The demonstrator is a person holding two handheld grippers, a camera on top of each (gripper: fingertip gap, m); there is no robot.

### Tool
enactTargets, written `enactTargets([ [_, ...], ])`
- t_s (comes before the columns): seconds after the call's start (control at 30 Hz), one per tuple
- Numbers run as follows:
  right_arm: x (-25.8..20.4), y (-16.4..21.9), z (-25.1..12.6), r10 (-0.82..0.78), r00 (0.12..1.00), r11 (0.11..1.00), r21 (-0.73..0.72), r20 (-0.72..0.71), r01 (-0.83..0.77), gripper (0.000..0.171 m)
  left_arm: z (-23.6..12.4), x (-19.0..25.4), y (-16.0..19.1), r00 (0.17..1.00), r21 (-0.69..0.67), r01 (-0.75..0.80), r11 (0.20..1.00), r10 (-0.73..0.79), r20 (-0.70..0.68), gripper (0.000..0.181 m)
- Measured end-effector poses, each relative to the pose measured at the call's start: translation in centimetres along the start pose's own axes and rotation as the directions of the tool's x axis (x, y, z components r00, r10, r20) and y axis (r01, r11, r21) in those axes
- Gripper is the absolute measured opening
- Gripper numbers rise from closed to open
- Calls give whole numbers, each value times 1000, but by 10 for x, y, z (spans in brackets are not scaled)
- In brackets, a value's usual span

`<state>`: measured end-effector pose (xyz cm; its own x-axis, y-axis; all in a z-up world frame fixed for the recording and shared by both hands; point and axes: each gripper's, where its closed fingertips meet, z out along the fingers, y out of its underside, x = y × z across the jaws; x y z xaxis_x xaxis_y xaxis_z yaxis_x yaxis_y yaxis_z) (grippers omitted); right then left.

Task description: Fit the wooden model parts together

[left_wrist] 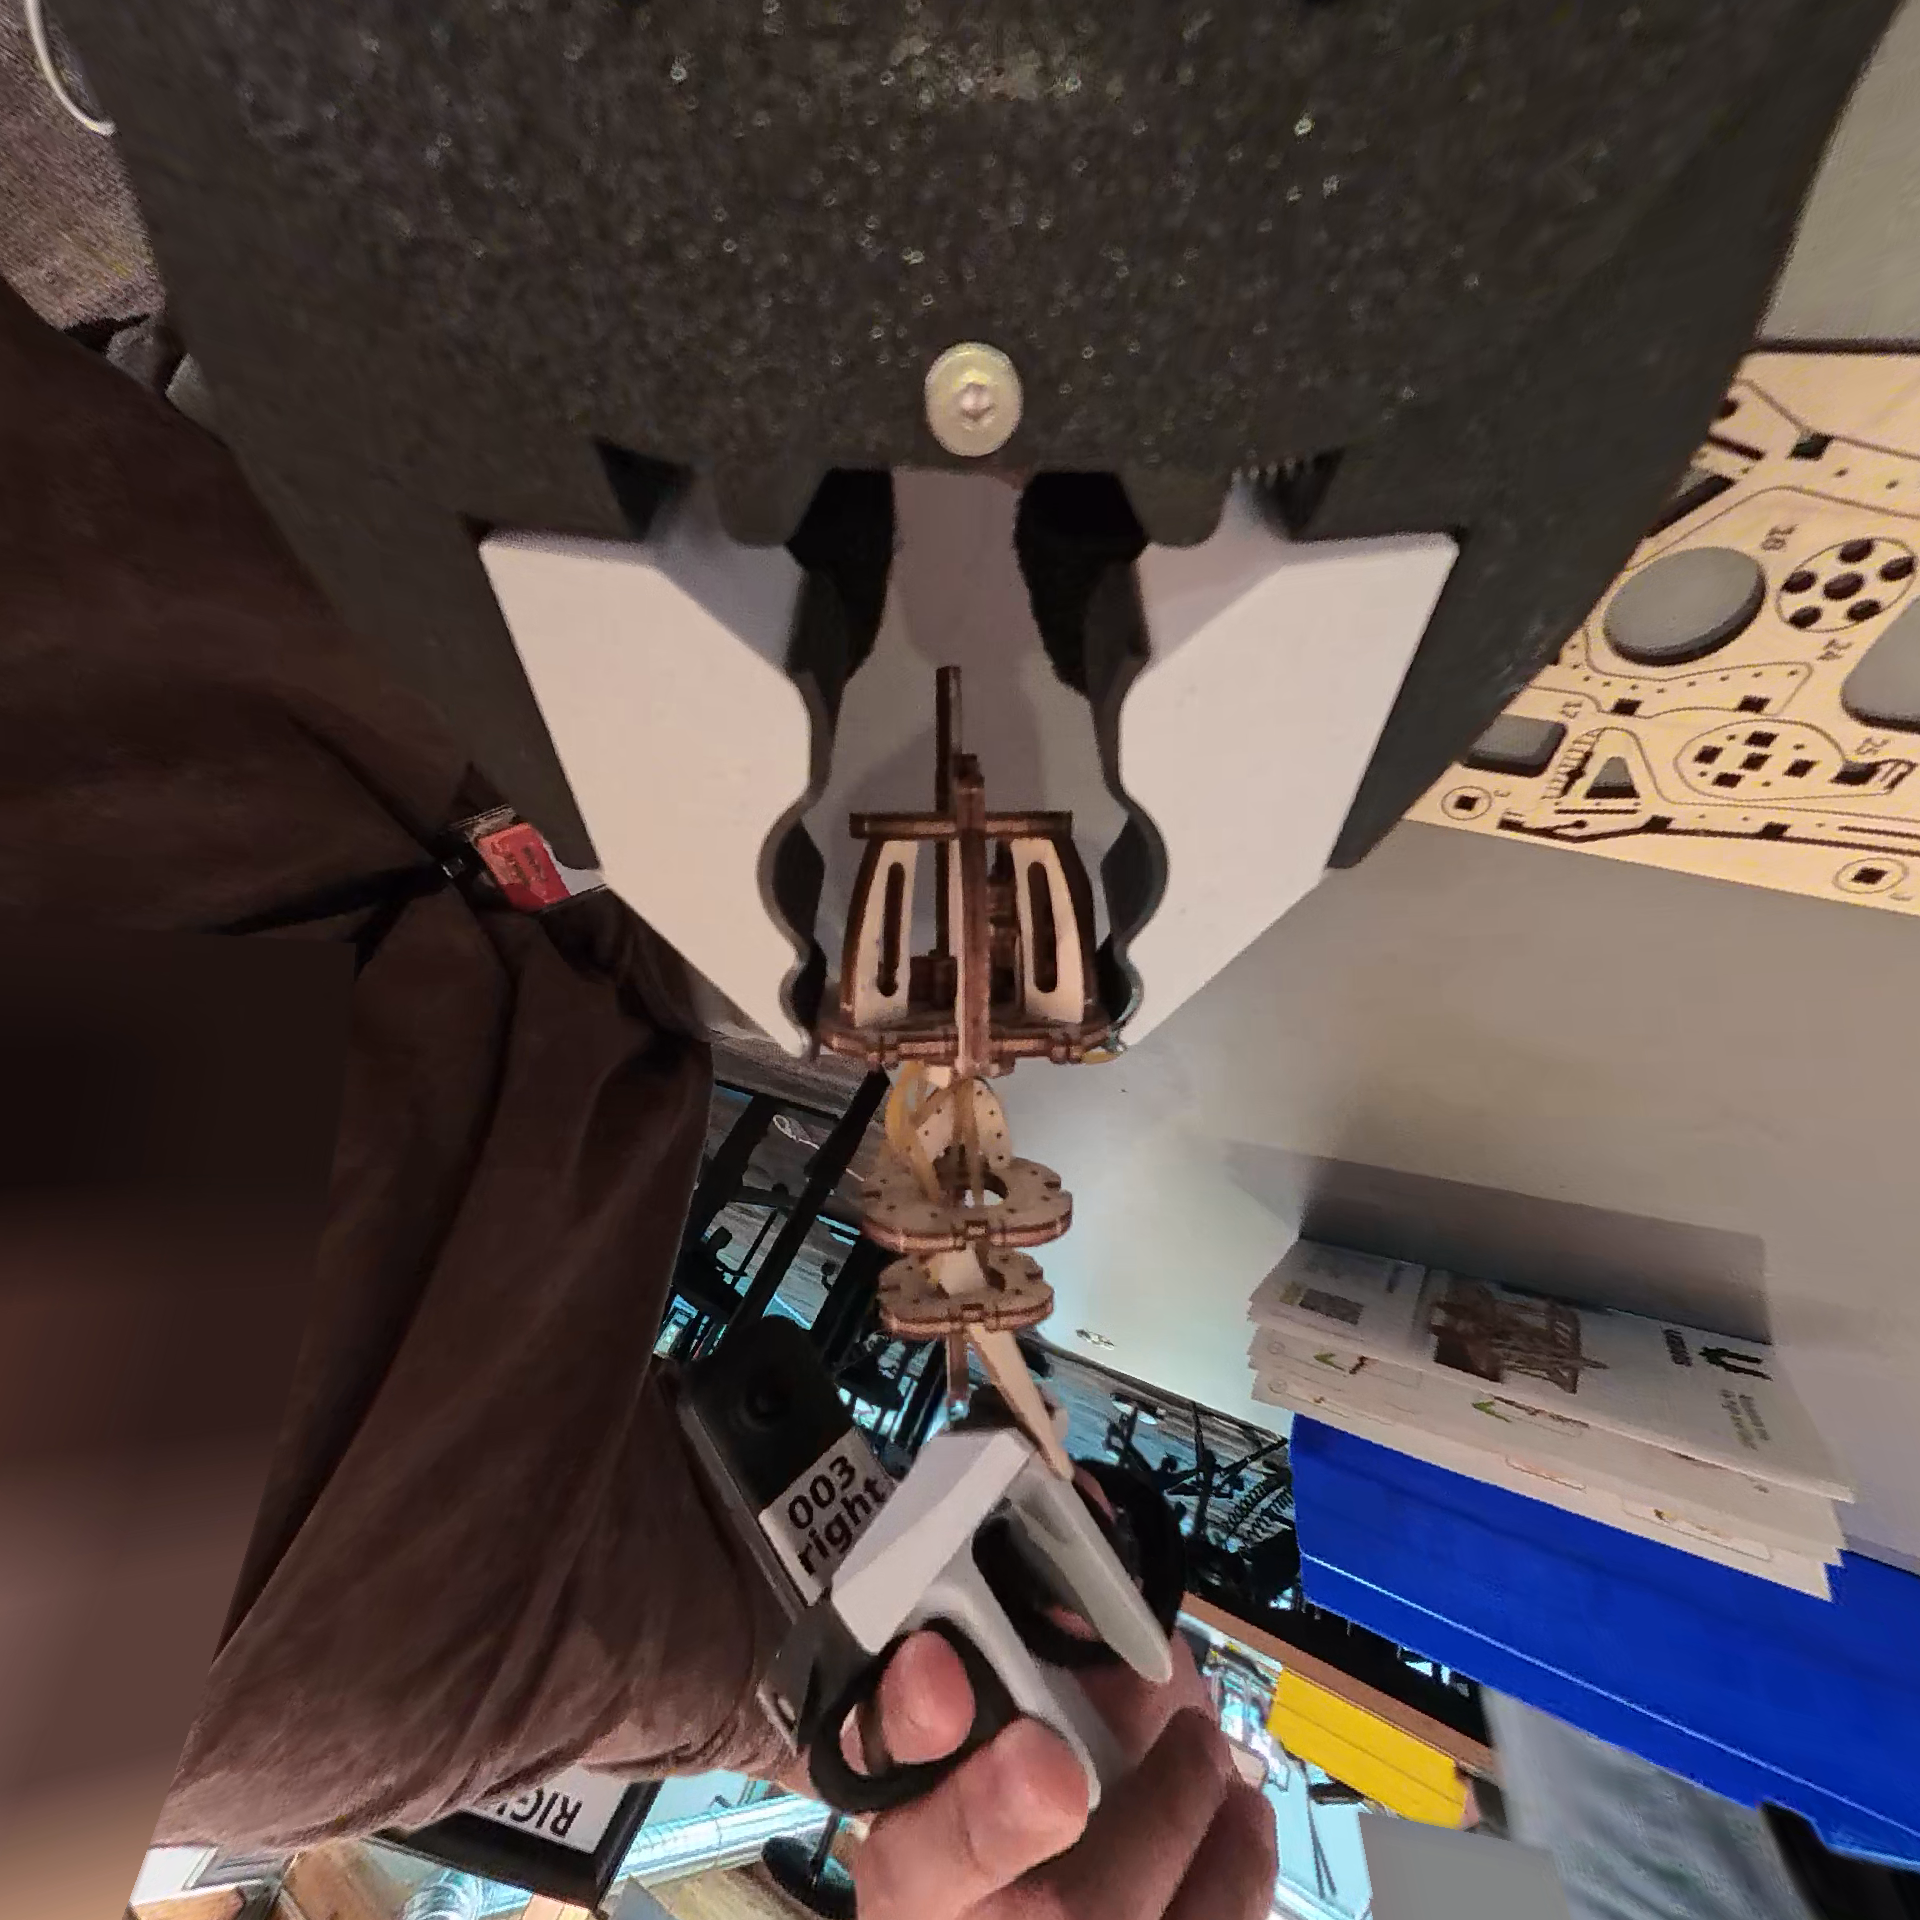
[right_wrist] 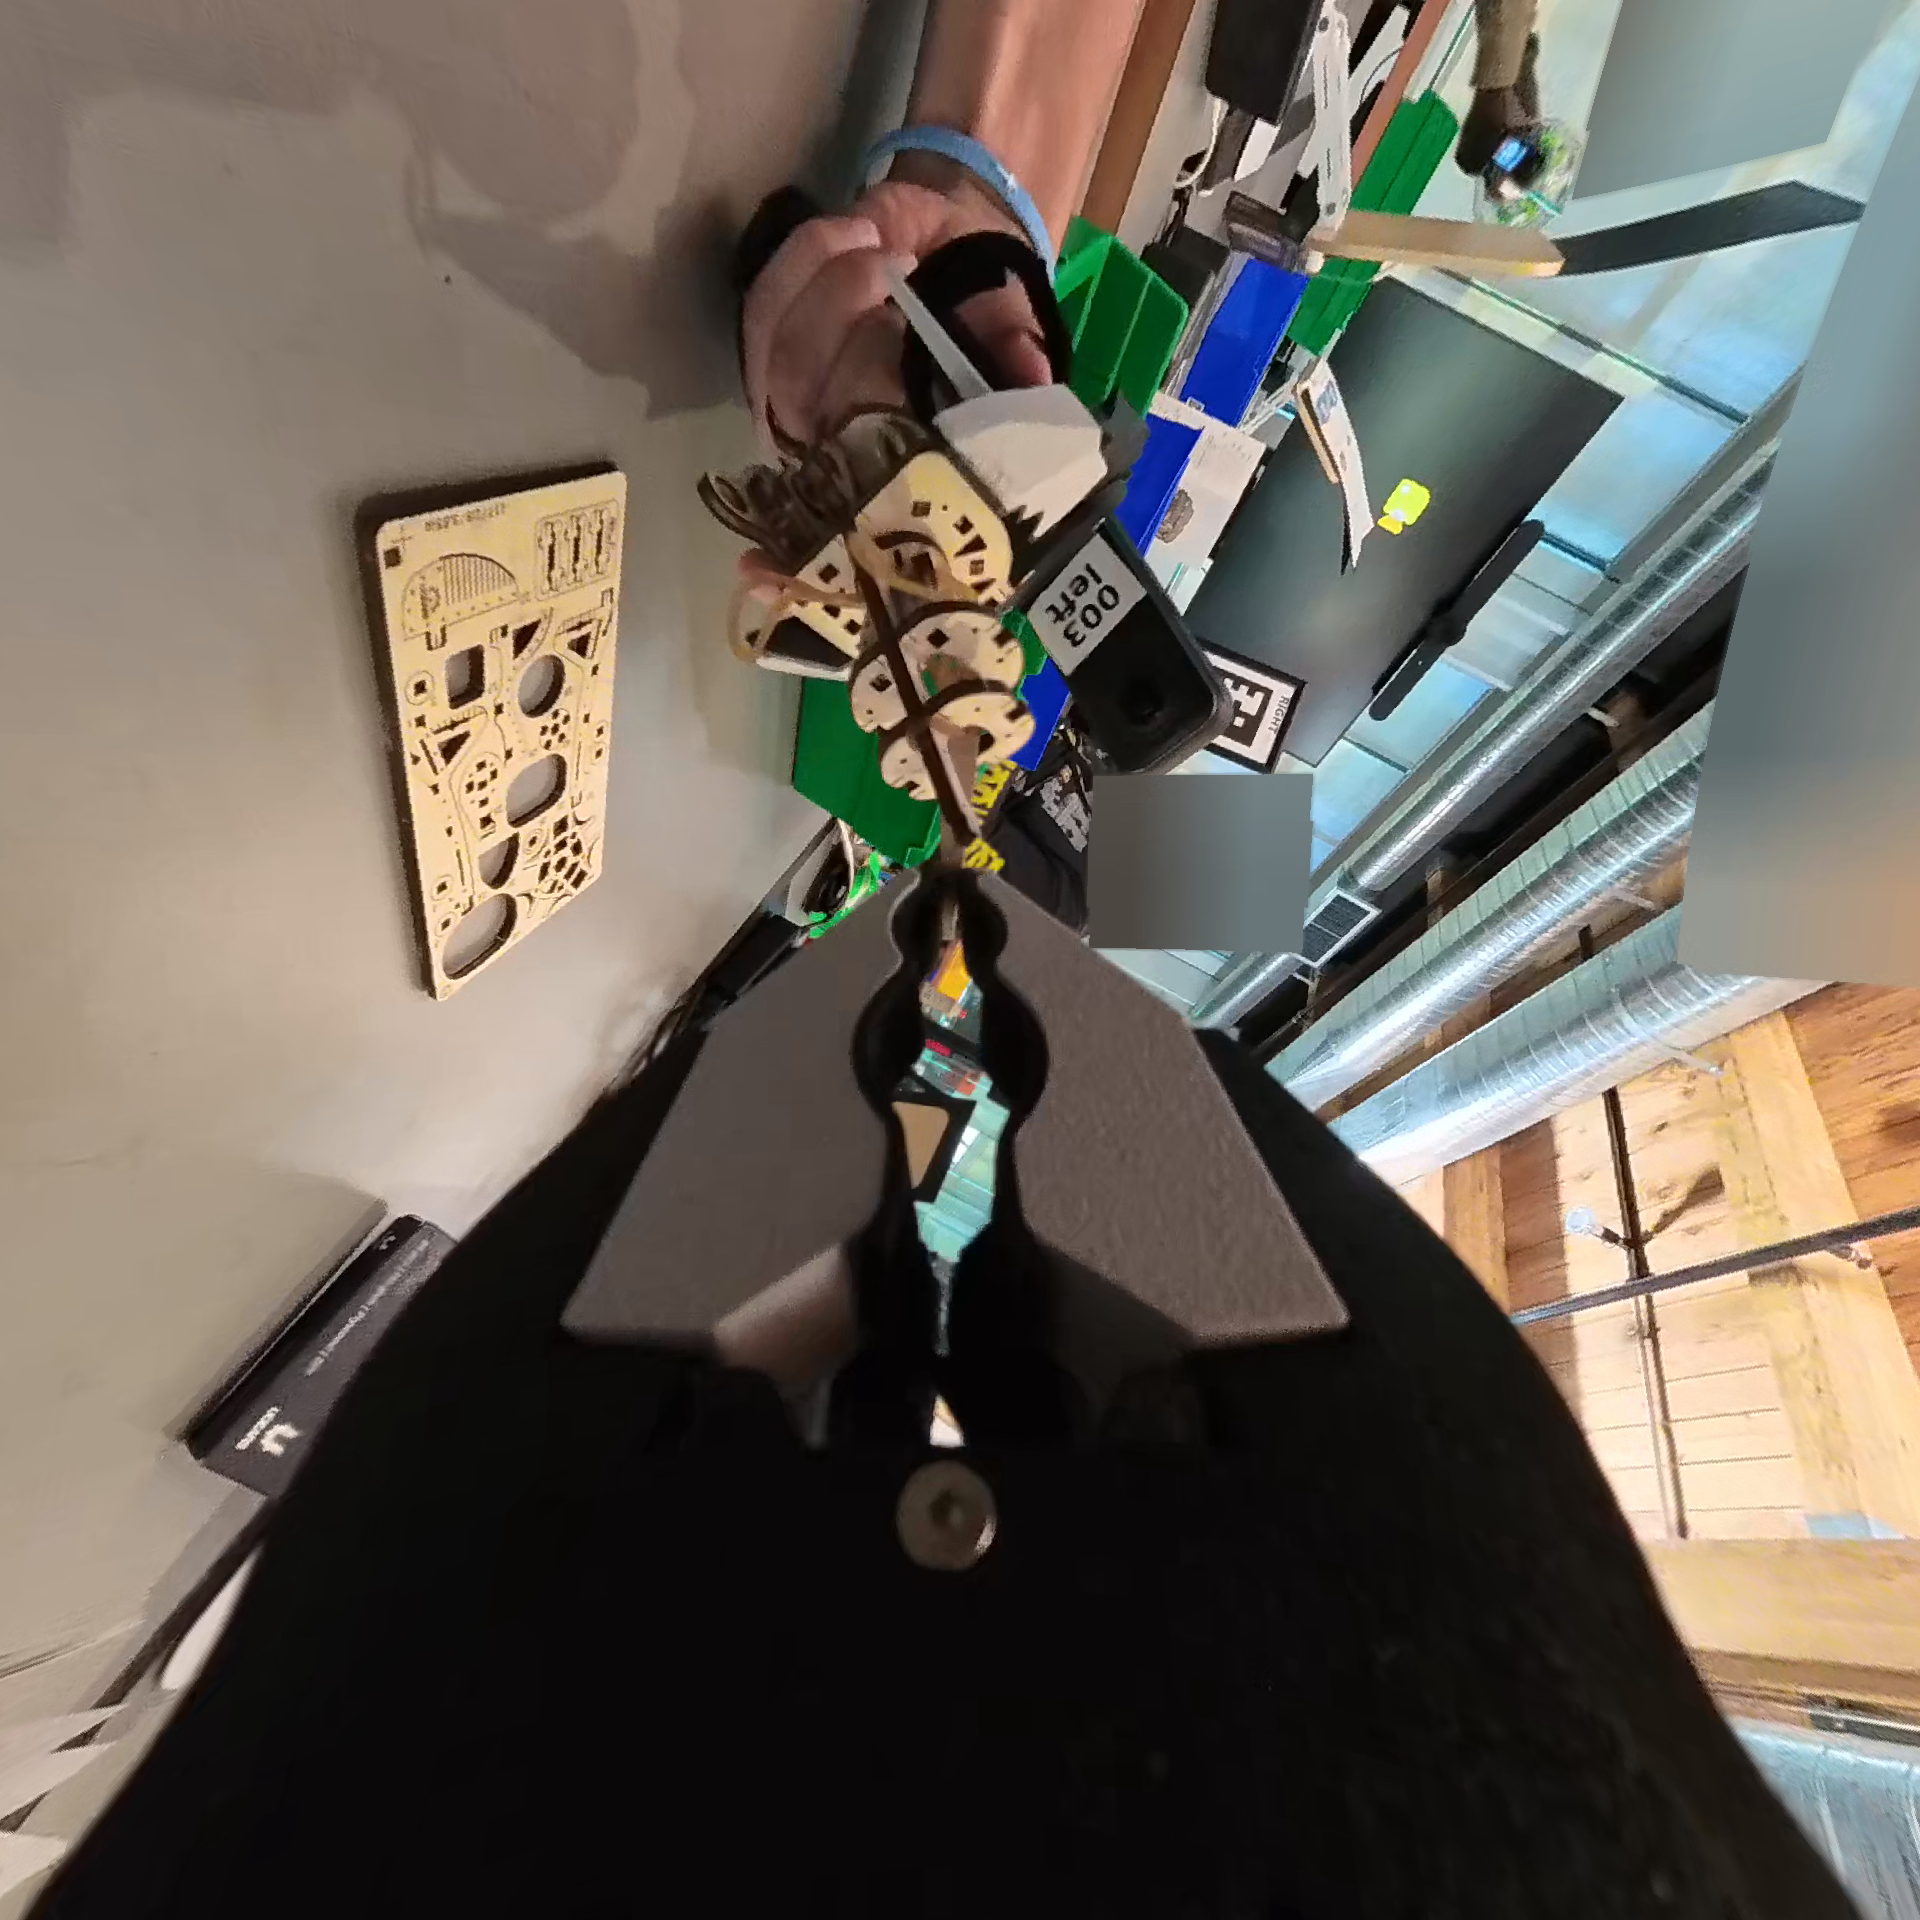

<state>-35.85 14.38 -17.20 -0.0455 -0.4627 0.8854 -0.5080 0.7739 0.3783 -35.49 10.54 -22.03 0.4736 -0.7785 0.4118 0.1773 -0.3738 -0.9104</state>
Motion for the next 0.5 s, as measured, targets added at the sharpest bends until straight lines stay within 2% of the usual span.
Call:
enactTargets([
  [0.3,-2,4,-8,27,1000,1000,-16,-1,-27,2,0,-2,1,1000,-4,-4,1000,4,11,50],
  [0.5,4,1,-7,88,995,996,6,-55,-88,2,1,6,-2,999,15,14,1000,-13,-40,50],
])
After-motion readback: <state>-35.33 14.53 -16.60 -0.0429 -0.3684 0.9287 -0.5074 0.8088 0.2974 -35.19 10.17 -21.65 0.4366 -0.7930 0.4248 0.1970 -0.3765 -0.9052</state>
